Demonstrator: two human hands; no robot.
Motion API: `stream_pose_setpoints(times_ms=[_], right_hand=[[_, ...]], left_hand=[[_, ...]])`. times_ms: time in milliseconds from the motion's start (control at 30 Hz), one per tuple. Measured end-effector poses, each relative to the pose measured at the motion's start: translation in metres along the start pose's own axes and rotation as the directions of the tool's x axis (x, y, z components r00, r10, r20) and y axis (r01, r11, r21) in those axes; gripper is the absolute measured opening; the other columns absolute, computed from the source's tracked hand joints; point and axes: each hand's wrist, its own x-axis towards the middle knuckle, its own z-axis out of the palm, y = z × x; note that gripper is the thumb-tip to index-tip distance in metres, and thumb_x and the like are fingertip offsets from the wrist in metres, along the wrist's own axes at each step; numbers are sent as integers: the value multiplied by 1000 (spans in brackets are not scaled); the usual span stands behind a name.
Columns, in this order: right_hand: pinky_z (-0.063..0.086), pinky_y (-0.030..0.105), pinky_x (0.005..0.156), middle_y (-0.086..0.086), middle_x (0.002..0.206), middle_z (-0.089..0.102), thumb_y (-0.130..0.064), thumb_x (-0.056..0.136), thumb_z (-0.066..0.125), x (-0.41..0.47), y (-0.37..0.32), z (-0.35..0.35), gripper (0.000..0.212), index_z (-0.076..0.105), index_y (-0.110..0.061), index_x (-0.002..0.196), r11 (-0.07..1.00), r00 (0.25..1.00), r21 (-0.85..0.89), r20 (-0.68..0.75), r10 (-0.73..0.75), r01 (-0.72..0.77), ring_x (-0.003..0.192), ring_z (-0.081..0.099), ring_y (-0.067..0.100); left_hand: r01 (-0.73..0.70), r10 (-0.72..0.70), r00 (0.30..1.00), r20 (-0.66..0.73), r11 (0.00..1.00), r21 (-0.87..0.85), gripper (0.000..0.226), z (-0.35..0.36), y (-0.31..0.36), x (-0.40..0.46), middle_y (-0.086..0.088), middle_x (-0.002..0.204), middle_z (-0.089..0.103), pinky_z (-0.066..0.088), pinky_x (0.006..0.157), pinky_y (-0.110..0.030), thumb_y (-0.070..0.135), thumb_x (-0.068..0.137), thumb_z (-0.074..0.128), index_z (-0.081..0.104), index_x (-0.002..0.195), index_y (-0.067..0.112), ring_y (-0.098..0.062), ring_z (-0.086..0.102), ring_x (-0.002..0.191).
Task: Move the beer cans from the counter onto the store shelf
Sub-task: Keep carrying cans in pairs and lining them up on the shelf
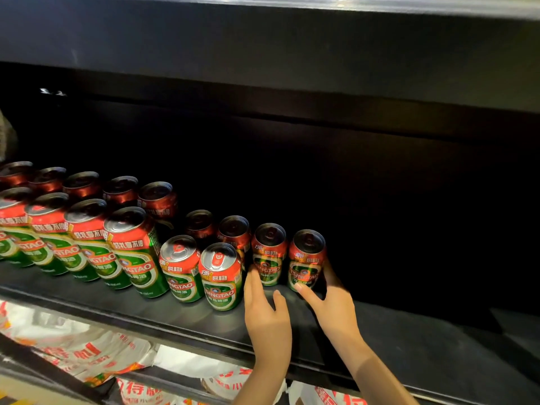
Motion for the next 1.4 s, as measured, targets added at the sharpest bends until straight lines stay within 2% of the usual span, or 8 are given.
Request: stream_pose_setpoints(times_ms=[167,267,433,567,767,867,1100,1400], right_hand=[[40,12,81,-15,118,56,-47,82,65,-4,-5,-2,71,34,-26,142,998,999,31,1,-49,49,105,55,3],[39,3,74,-13,116,59,-47,83,64,-8,-10,-4,68,35,-25,141,1000,999,-4,15,-28,28,103,59,4],[47,24,85,-10,113,60,-43,81,69,-19,-22,-11,52,48,-23,124,999,999,7,5,45,-45,105,57,8],[31,14,95,-18,126,47,-34,89,61,-64,-35,-20,45,47,-26,131,989,982,43,-119,149,-145,118,42,-2],[38,8,78,-28,117,52,-41,91,54,-197,-37,-39,30,51,-39,121,929,903,14,-231,363,-370,97,50,-14],[40,8,74,-29,115,50,-40,92,53,-278,-42,-41,27,48,-43,119,838,783,35,-337,523,-545,102,54,-3],[39,9,77,-30,113,56,-36,89,61,-467,-76,-1,25,53,-43,112,575,306,348,-588,749,-740,113,50,-9],[36,-1,76,-25,115,55,-39,88,60,-684,-162,83,27,56,-37,115,304,-215,651,-592,776,-695,107,50,-7]], left_hand=[[27,-28,994,105,1000,9,65,-9,1,1,4,156,16,12,110,-14,9,93,51,17,149,14,-6,14,143],[34,-40,977,208,999,32,70,-19,0,2,4,157,12,13,113,-19,11,93,52,11,150,16,-8,12,143],[61,-76,904,421,997,50,70,-49,0,1,5,154,20,30,113,-33,13,91,56,19,149,22,-14,25,140],[-216,53,753,655,961,170,55,-73,-1,11,6,149,29,26,113,-26,25,93,54,31,143,22,-9,28,136],[-794,214,404,889,566,224,47,-87,10,22,6,137,45,37,102,-31,41,93,50,46,135,21,-17,39,129],[-816,190,220,957,574,73,44,-82,25,-2,11,131,47,37,95,-26,43,94,46,41,134,27,-11,42,123],[-670,101,-467,878,607,-427,47,-104,43,-138,10,144,40,28,102,-16,39,95,48,40,139,26,-6,36,131],[-484,10,-779,627,627,-611,43,-208,6,-313,10,130,51,35,95,-17,33,92,55,47,133,25,-5,47,122]])
